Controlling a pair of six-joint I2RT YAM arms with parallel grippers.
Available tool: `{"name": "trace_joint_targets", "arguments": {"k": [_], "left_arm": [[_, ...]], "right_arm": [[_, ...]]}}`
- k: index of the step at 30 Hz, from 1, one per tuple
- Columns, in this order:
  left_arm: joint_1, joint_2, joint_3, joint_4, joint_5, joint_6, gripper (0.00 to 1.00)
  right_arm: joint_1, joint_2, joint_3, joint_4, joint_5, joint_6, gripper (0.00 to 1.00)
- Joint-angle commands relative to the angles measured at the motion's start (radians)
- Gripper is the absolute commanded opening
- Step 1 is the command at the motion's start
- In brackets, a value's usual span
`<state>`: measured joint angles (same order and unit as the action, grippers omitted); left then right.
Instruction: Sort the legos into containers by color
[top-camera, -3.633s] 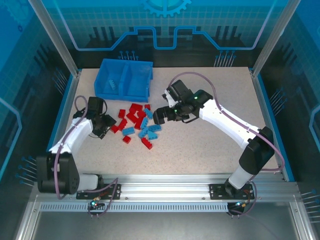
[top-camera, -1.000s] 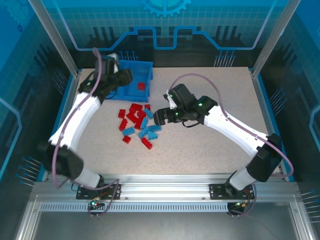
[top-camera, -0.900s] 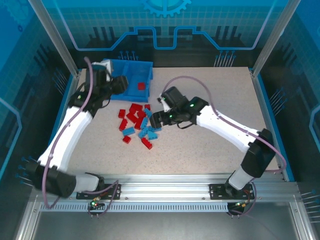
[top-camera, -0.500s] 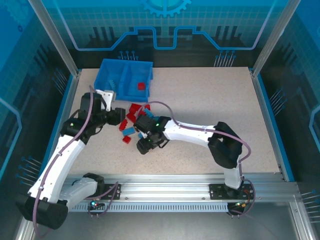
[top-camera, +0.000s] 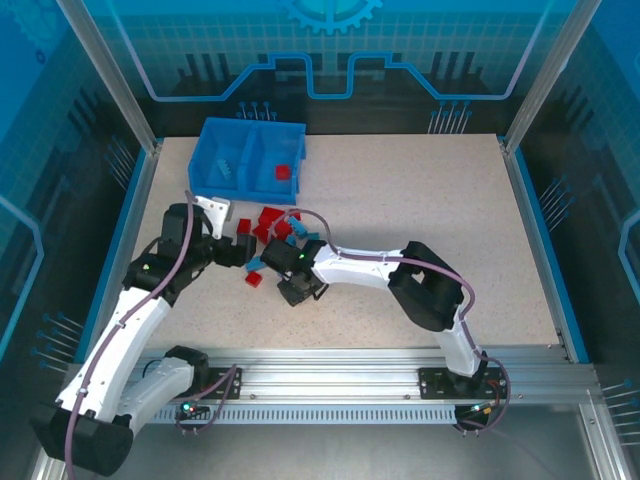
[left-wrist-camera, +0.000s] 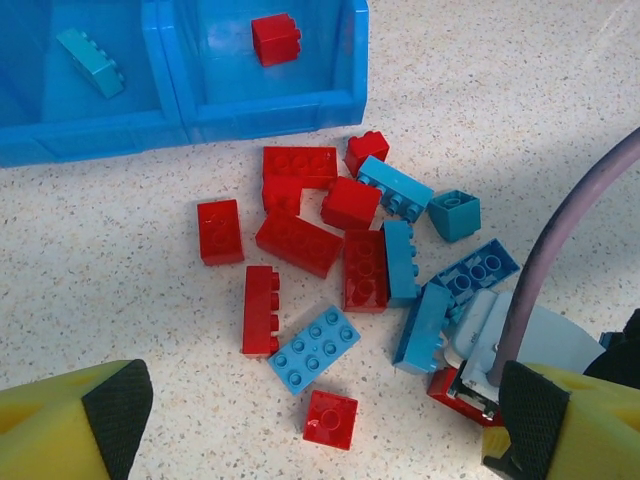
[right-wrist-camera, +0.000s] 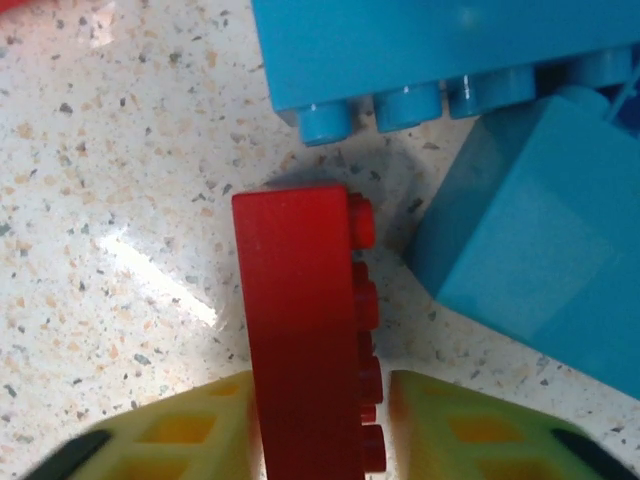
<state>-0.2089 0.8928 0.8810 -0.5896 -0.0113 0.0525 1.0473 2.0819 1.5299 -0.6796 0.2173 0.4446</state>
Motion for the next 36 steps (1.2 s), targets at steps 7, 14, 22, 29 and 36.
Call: {"name": "trace_joint_targets", "arguments": {"k": [7, 14, 22, 29, 36], "left_arm": [[-0.001, -0.077, -0.056, 0.101, -0.025, 0.013, 0.98], [0.002, -0.169, -0.080, 0.148, -0.064, -0.002, 0.99], [0.005, -0.226, -0.125, 0.150, -0.078, 0.016, 0.99], [0.005, -0.217, -0.131, 0.169, -0.046, 0.013, 0.99], [0.005, -0.190, -0.131, 0.158, -0.018, 0.007, 0.99]], "right_arm": [[-0.005, -0.170, 0.011, 0.045, 0.018, -0.069, 0.24], [-0.138, -0.198, 0.197, 0.086, -0.095, -0.112, 0.25], [-0.277, 0.115, 0.633, 0.022, -0.058, -0.158, 0.26], [-0.309, 0.535, 1.186, -0.102, 0.012, -0.261, 0.28], [-0.333, 0.612, 1.224, 0.006, 0.018, -0.241, 0.39]]}}
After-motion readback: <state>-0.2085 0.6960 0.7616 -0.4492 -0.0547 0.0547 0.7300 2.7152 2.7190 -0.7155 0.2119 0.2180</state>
